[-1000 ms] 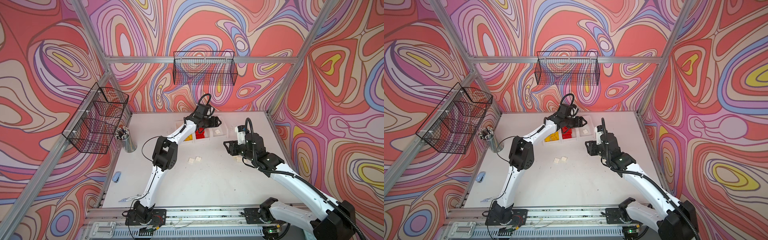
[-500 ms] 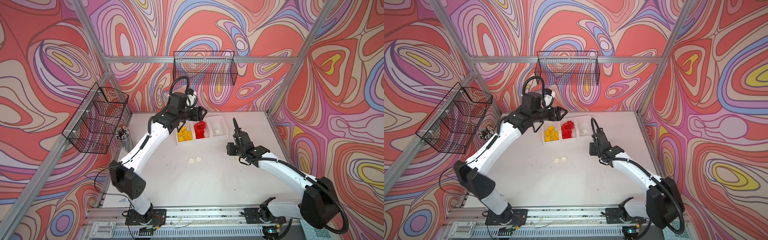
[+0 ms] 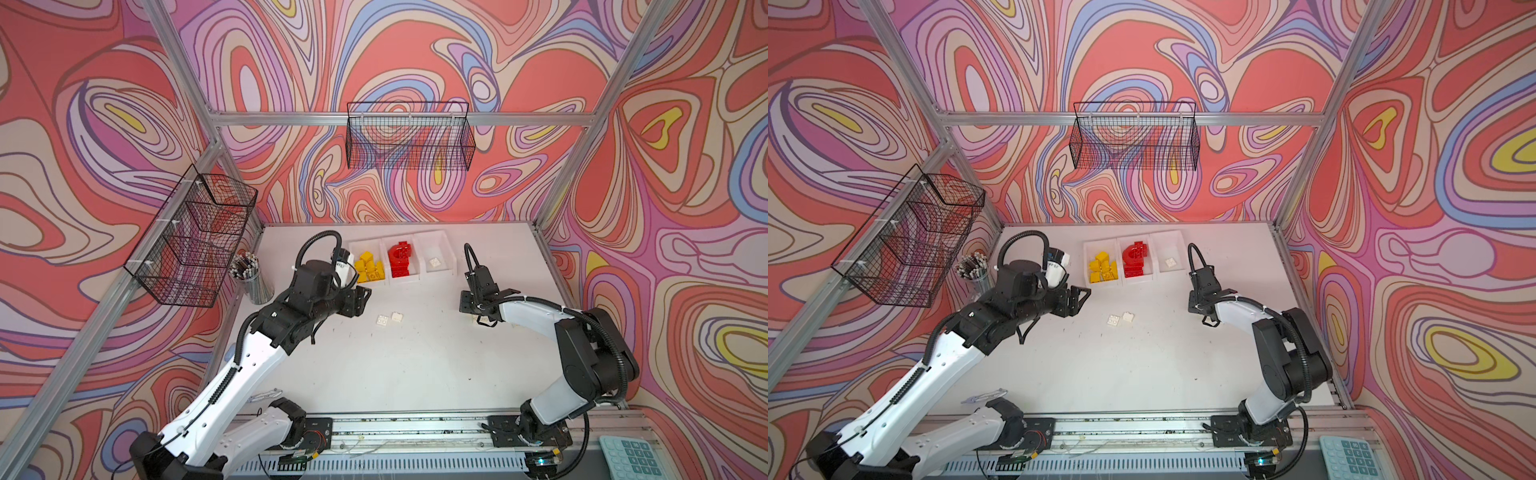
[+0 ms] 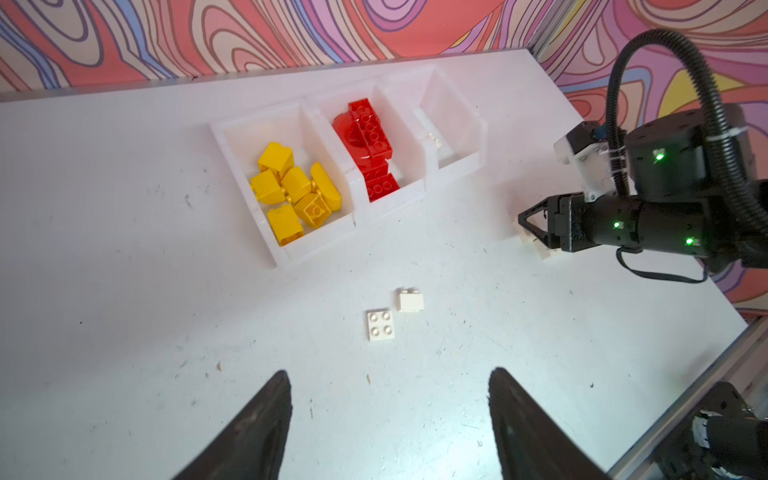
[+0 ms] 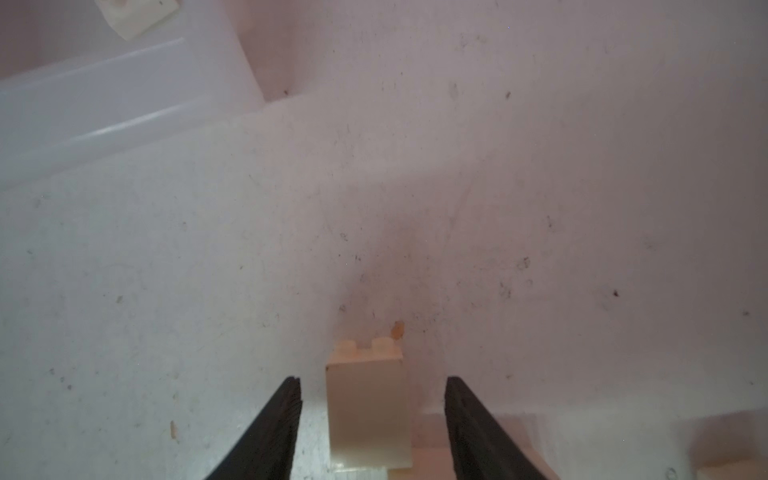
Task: Sort the legos into containers by color
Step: 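Lift the white 1x2 brick with the right gripper toward the farthest compartment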
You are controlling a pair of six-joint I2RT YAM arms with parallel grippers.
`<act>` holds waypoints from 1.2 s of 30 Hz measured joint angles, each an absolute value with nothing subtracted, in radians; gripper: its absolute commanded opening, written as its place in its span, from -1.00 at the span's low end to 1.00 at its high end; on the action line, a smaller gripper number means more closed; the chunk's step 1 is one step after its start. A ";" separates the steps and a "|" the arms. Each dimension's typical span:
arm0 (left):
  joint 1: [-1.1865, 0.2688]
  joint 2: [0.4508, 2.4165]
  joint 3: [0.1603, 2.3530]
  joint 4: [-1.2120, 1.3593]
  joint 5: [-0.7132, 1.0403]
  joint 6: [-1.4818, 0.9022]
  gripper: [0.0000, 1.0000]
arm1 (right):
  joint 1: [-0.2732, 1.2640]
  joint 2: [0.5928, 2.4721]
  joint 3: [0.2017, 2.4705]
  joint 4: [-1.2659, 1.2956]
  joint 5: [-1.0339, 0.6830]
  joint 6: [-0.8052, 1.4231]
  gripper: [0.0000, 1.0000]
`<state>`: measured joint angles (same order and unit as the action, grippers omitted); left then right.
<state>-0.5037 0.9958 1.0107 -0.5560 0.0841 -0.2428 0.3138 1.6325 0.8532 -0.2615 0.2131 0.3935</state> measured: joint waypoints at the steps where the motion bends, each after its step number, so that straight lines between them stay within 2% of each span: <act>1: -0.504 0.987 0.994 -0.554 0.080 -0.242 0.49 | 0.312 1.641 0.855 -0.259 0.213 0.393 0.10; 9: -0.504 0.984 0.959 -0.532 0.069 -0.236 0.49 | 0.308 1.669 0.860 -0.233 0.206 0.393 0.01; 18: -0.504 0.983 0.959 -0.527 0.058 -0.235 0.49 | 0.308 1.676 0.855 -0.222 0.188 0.393 -0.21; 28: -0.504 0.982 0.959 -0.527 0.054 -0.236 0.49 | 0.308 1.676 0.845 -0.221 0.173 0.387 -0.23; 30: -0.504 0.979 0.959 -0.527 0.053 -0.236 0.49 | 0.308 1.676 0.845 -0.222 0.171 0.386 -0.30; 33: -0.504 0.972 0.959 -0.527 0.051 -0.236 0.49 | 0.308 1.676 0.847 -0.223 0.168 0.384 -0.56; 36: -0.504 0.968 0.959 -0.527 0.051 -0.236 0.49 | 0.308 1.676 0.853 -0.229 0.164 0.379 -0.55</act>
